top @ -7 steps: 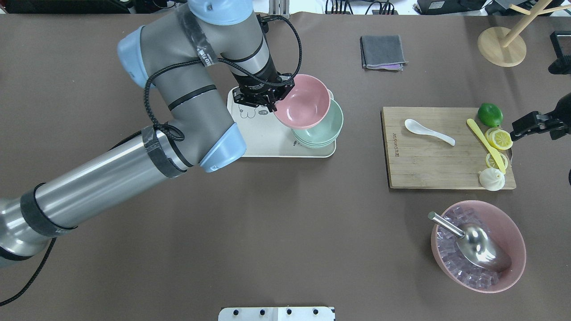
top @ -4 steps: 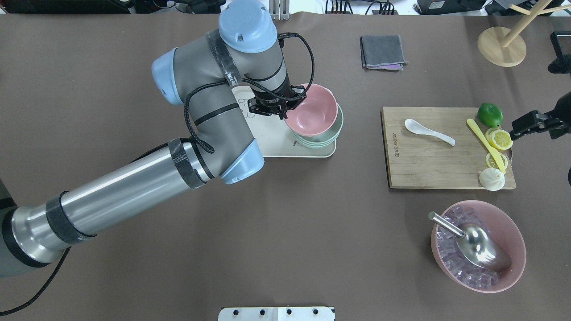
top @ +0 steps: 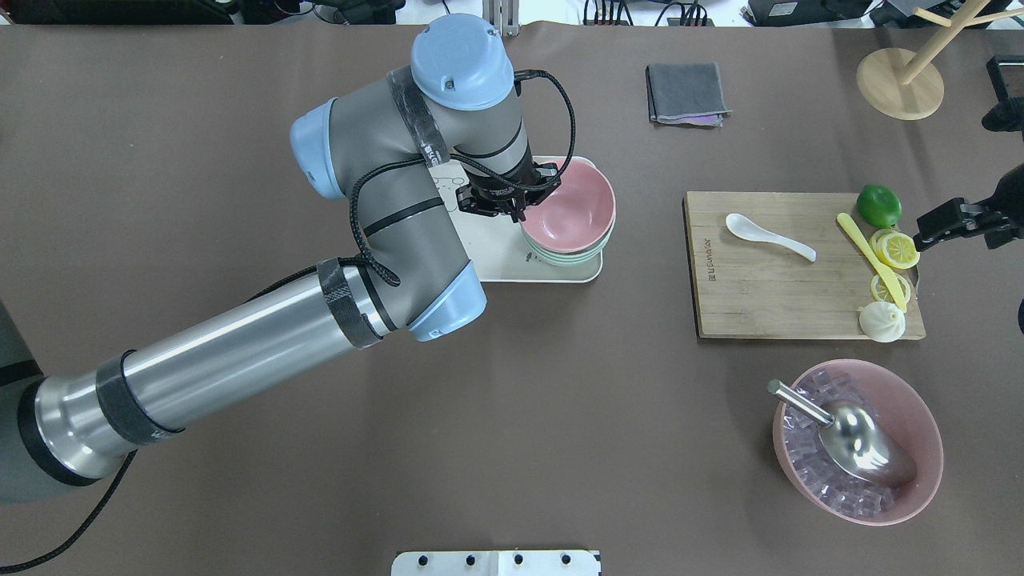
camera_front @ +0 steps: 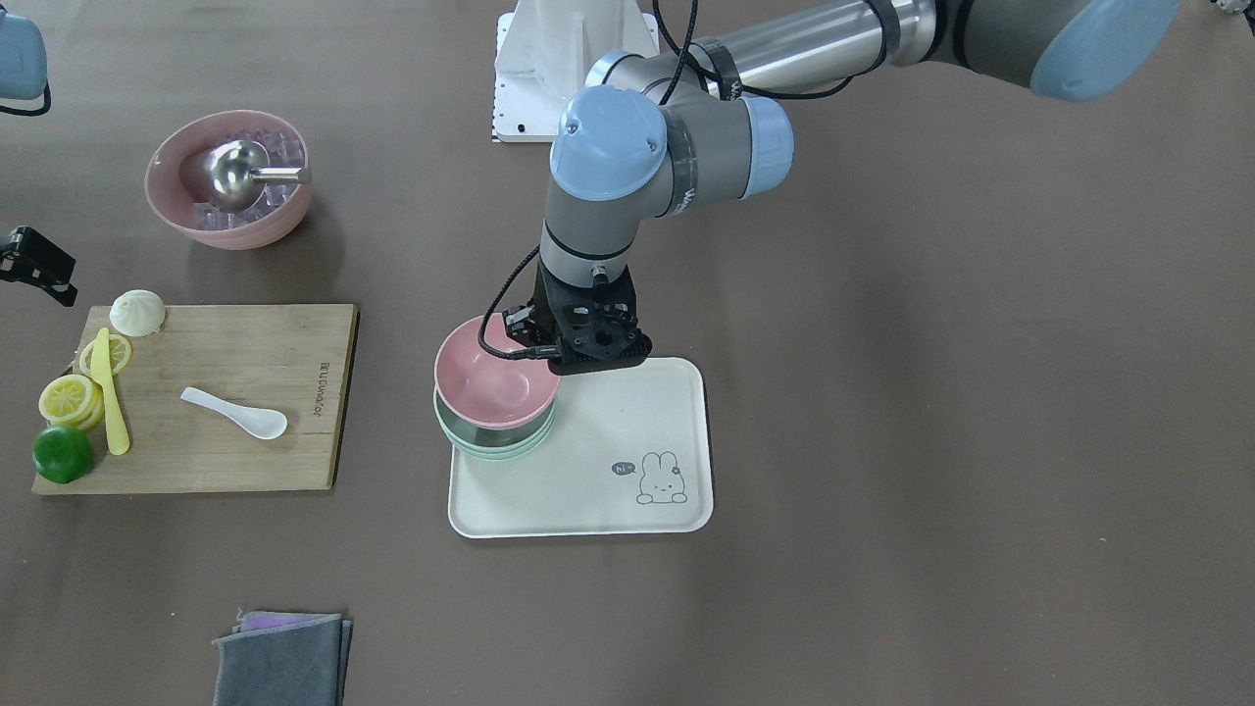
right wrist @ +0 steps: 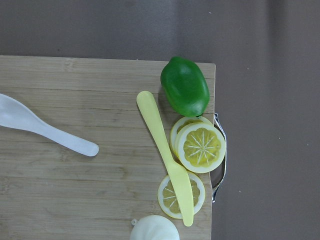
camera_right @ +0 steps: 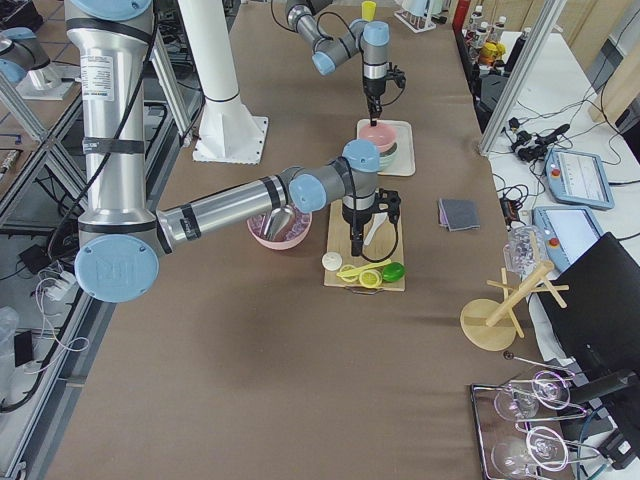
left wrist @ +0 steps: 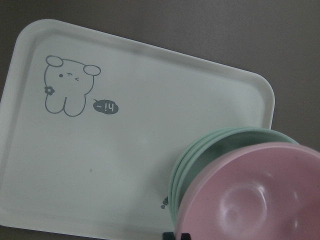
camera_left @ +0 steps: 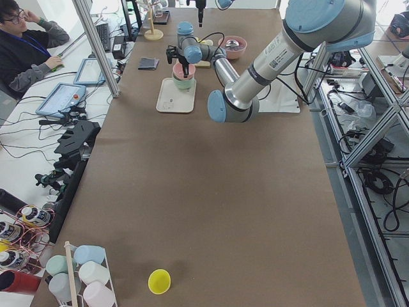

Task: Stack pink bowl on green and place spoon
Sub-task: 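Lower the pink bowl into the green bowl with the left gripper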

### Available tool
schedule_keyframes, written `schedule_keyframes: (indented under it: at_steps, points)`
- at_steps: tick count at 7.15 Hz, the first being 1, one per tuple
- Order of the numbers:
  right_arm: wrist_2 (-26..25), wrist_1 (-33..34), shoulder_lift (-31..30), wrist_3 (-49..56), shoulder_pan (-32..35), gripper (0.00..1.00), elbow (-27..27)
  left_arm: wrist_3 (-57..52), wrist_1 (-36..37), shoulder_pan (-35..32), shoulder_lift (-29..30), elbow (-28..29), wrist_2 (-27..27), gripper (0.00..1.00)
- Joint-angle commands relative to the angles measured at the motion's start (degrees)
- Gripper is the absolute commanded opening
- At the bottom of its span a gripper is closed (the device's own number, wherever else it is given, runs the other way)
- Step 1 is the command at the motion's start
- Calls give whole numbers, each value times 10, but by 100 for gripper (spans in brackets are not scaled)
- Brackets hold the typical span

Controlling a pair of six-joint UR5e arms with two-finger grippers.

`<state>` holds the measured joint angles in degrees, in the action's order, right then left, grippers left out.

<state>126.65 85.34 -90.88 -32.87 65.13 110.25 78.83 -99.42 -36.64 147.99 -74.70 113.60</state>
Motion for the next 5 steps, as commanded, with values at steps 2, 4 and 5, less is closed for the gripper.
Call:
schedule_keyframes:
  at_steps: [2, 4, 5]
  points:
    - [0, 0, 0, 0, 0, 100, 0, 0, -39, 2, 4, 35, -13, 0]
    - [0, 0, 0, 0, 0, 100, -2, -1, -39, 9, 4, 35, -13, 0]
    - [0, 0, 0, 0, 0, 100, -2, -1, -39, 10, 4, 36, -13, 0]
